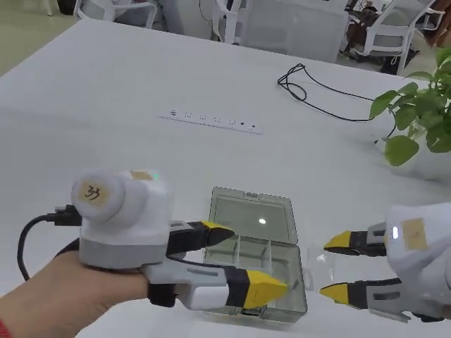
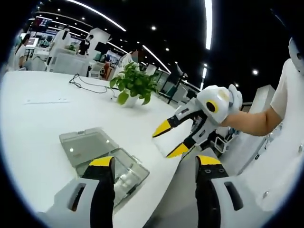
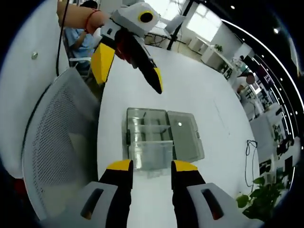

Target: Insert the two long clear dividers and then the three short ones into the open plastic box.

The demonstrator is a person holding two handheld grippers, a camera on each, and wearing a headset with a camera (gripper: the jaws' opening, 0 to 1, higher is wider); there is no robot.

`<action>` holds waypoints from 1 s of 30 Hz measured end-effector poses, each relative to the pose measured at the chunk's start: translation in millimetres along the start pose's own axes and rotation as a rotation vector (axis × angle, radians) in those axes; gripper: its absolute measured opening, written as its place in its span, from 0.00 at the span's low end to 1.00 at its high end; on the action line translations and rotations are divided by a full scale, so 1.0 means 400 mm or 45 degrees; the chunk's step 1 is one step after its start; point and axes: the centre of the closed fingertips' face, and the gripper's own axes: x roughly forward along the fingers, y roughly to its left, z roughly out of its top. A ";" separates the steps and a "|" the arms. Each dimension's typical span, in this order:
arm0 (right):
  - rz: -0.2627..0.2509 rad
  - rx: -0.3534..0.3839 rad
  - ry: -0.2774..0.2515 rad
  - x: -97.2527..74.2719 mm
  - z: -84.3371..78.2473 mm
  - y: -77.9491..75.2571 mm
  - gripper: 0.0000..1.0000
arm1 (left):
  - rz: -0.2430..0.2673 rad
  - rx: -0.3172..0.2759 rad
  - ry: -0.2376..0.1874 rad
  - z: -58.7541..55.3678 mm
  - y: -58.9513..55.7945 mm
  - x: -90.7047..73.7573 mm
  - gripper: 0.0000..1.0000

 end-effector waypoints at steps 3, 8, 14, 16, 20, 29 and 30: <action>-0.022 -0.014 -0.003 -0.005 0.027 0.005 0.33 | -0.025 -0.079 -0.007 0.005 -0.015 0.015 0.62; -0.037 -0.035 -0.022 -0.009 0.068 0.021 0.33 | -0.033 -0.139 -0.005 0.000 -0.025 0.036 0.52; -0.058 -0.079 -0.023 -0.020 0.099 0.027 0.33 | -0.042 -0.234 0.036 -0.023 -0.030 0.055 0.41; -0.060 -0.083 -0.028 -0.022 0.106 0.029 0.33 | -0.048 -0.259 0.045 -0.028 -0.033 0.059 0.36; -0.069 -0.094 -0.032 -0.025 0.117 0.029 0.33 | -0.058 -0.290 0.041 -0.030 -0.035 0.062 0.27; -0.071 -0.120 -0.029 -0.025 0.131 0.032 0.33 | -0.067 -0.334 0.042 -0.033 -0.035 0.057 0.12; -0.071 -0.122 -0.029 -0.025 0.132 0.032 0.33 | -0.068 -0.336 0.042 -0.033 -0.036 0.057 0.10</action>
